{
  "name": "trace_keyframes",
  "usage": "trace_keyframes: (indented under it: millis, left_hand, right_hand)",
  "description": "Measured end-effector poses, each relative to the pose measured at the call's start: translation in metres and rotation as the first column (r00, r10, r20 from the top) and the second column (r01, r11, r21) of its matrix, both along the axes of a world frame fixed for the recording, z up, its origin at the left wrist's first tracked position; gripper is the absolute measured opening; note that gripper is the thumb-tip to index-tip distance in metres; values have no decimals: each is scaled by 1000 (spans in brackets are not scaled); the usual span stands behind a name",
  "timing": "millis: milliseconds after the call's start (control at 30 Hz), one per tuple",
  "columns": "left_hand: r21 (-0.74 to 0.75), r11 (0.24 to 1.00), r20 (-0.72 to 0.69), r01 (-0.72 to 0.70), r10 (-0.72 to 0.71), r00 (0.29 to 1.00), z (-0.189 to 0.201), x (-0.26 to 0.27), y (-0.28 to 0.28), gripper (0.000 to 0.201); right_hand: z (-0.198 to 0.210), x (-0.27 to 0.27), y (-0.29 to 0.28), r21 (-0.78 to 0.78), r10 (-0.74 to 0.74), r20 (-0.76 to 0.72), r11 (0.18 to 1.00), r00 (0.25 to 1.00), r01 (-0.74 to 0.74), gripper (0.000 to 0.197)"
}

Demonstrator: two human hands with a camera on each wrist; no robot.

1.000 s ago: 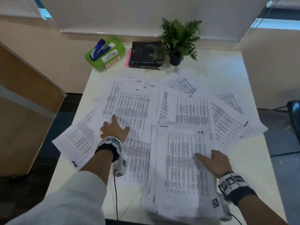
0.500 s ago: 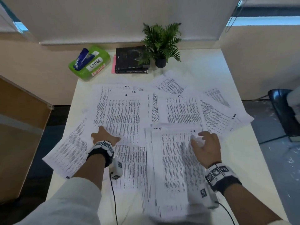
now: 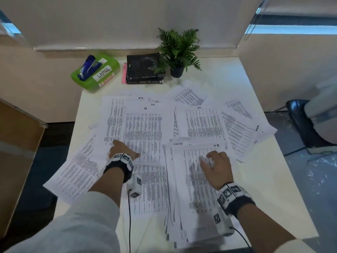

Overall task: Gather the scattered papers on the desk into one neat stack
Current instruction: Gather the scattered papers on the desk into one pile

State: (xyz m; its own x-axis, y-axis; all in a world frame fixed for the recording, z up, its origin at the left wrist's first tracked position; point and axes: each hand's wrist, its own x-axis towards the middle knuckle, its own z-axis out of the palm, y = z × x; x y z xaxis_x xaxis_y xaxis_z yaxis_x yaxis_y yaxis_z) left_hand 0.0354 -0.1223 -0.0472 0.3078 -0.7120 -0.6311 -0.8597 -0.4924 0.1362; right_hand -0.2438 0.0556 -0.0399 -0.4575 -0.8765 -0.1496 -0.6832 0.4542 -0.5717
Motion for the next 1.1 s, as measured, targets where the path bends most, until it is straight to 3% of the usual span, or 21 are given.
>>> trace_keyframes:
  millis: [100, 200, 300, 400, 567, 700, 967, 1100]
  left_hand:
    - [14, 1000, 17, 12, -12, 1000, 1, 0, -2, 123]
    - [45, 999, 108, 29, -34, 994, 6, -7, 0, 113]
    - [13, 999, 50, -46, 45, 998, 7, -12, 1, 101]
    - [-8, 999, 25, -33, 33, 999, 2, -13, 4, 97]
    - [-3, 999, 135, -32, 32, 990, 11, -22, 11, 81]
    - [24, 999, 167, 24, -27, 986, 12, -23, 10, 81]
    - [-82, 985, -1, -154, 154, 988, 7, -30, 10, 87]
    - [-44, 988, 81, -146, 149, 986, 9, -33, 13, 75]
  right_hand:
    - [0, -1, 5, 32, -2, 2, 999, 1000, 2, 26]
    - [0, -6, 11, 44, -23, 7, 999, 1000, 22, 24]
    - [0, -12, 16, 62, -16, 2, 998, 1000, 16, 24]
    - [-1, -18, 20, 71, -8, 0, 997, 1000, 8, 23]
    - [-7, -29, 23, 104, 31, 4, 994, 1000, -31, 24]
    - [-9, -38, 27, 104, 58, -10, 993, 998, -56, 26]
    - [-8, -59, 32, 115, 101, -7, 988, 995, -100, 23]
    - [-8, -68, 34, 123, 111, 5, 986, 994, -111, 22]
